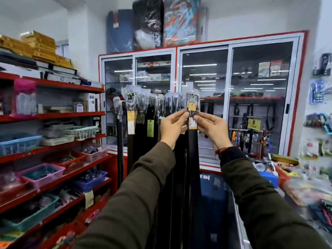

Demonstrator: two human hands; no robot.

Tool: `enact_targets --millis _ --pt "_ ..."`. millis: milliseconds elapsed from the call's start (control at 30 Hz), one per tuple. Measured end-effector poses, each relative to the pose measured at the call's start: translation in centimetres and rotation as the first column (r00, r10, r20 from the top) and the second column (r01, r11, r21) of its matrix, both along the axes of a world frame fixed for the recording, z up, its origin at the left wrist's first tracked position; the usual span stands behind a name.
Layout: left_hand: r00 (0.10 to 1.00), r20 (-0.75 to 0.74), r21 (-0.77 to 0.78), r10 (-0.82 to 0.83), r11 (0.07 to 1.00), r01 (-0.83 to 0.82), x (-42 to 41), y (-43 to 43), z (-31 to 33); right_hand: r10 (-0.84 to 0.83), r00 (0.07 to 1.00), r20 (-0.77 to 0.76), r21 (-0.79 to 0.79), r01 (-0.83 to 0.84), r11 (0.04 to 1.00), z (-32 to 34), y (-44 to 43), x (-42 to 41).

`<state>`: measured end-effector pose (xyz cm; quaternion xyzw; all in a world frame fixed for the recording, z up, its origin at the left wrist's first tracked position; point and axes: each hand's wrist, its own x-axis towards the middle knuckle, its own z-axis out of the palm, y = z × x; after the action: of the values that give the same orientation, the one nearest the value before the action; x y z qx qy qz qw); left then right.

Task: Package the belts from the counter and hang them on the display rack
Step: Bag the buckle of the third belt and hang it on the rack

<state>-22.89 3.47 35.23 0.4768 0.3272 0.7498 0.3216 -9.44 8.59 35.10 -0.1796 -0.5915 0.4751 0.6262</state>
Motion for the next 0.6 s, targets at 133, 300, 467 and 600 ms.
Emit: enact_targets --millis 133,300,467,600 --pt "1.0 0.005 -0.011 0.012 1.0 -0.012 0.3 1.3 2.0 -0.012 1.0 -0.016 -0.005 0.012 1.0 1.7 1.1 0.1" --pt "1.0 0.014 -0.069 0.009 0.998 -0.008 0.9 2.4 3.2 -0.046 0.999 -0.014 -0.036 0.045 0.998 2.3 2.6 0.2" --pt "0.999 0.035 -0.077 -0.006 0.997 0.009 0.6 3.2 3.4 -0.049 0.998 0.026 -0.034 0.05 0.998 2.4 4.1 0.2" --pt "0.997 0.081 -0.103 -0.016 0.994 0.024 0.0 3.6 2.5 -0.062 0.995 0.079 -0.029 0.065 0.998 1.9 4.7 -0.4"
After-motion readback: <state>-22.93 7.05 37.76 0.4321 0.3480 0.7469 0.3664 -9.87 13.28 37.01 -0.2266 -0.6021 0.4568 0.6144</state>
